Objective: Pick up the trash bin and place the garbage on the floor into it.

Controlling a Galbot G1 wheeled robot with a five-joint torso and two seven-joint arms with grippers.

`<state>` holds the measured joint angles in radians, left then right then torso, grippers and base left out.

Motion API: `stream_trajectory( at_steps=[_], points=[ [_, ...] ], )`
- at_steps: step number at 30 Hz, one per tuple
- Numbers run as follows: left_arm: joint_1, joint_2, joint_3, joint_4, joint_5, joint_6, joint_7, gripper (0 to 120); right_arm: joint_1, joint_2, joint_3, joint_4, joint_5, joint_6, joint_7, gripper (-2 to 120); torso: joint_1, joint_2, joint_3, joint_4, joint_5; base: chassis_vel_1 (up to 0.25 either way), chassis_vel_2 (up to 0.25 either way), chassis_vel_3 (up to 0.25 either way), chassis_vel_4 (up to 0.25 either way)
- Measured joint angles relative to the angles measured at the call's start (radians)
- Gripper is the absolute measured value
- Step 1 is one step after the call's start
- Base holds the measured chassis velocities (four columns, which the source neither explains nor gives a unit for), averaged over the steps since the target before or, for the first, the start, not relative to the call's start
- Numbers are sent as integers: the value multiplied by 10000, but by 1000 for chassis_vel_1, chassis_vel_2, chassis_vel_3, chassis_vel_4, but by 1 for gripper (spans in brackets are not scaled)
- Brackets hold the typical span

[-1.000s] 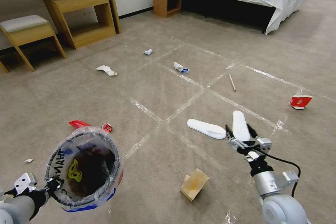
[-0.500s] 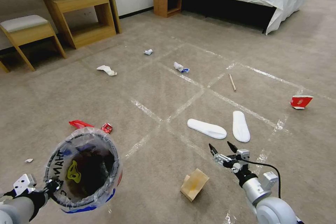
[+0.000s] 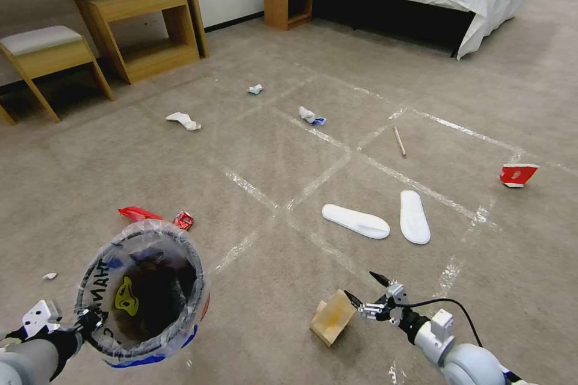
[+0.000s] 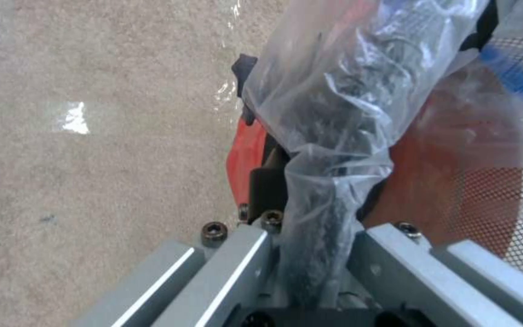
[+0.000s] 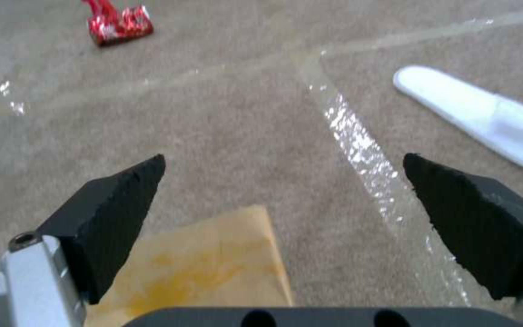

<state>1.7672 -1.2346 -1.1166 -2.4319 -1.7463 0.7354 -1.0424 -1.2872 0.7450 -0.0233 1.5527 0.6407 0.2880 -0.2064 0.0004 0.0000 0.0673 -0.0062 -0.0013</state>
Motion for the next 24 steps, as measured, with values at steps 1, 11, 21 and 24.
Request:
stream_trajectory(
  at_steps=[1, 11, 21, 24],
  points=[
    [0, 0, 0, 0, 0, 0, 0, 0, 0, 0, 0, 0, 0, 0, 0, 100, 0, 0, 0, 0, 0, 0, 0, 0, 0],
    [-96, 10, 114, 91, 103, 0, 0, 0, -36, 138, -286, -563, -181, 290, -243, 100, 0, 0, -1, -1, -1, 0, 0, 0, 0],
    [-99, 21, 128, 140, 152, 0, 0, 0, -284, 245, -370, -836, -341, 506, -384, 100, 0, 0, -1, 0, -1, 0, 0, 0, 0],
    [-104, -35, 180, 149, 202, 0, 0, 0, -418, 296, -359, -898, -444, 586, -393, 100, 0, 0, -1, -1, -1, 0, 0, 0, 0]
  ],
)
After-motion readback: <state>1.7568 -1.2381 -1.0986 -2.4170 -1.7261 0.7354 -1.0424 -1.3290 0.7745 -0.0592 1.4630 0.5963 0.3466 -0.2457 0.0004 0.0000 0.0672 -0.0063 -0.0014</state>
